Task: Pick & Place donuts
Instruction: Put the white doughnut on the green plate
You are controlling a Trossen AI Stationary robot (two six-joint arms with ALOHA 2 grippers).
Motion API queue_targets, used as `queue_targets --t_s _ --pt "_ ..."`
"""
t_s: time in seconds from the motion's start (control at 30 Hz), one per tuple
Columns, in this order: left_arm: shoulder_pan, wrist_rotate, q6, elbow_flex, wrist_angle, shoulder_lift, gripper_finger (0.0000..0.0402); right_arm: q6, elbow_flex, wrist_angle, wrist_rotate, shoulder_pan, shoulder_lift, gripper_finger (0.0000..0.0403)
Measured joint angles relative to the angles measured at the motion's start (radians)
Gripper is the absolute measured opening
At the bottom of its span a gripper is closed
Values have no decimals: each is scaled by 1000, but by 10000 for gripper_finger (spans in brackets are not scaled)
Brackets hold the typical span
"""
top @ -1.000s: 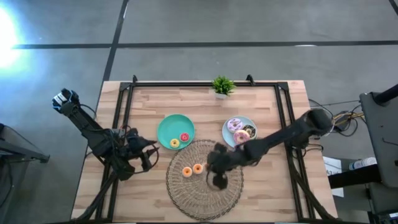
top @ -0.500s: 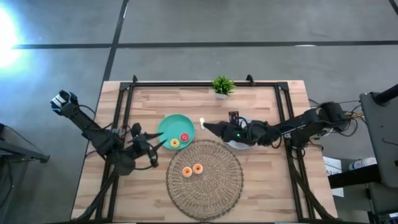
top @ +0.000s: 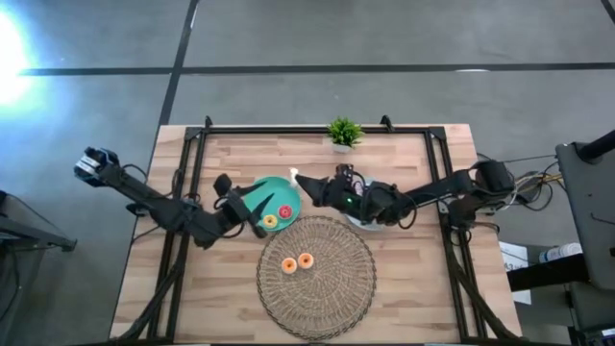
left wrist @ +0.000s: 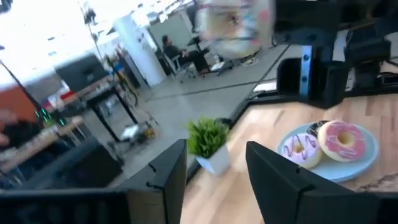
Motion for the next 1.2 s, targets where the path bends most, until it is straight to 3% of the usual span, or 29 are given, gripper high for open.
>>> queue_targets --t_s 0.17,0.3,0.6,1.2 --pt "34 11 259 0 211 43 147 126 70 5 0 -14 57 9" --pt "59 13 353 21 282 73 147 177 106 -21 1 -19 71 9" --pt "107 86 361 89 288 117 147 235 112 -27 -3 -29 78 9" --pt "112 55 362 118 286 146 133 236 102 -25 24 -43 78 9"
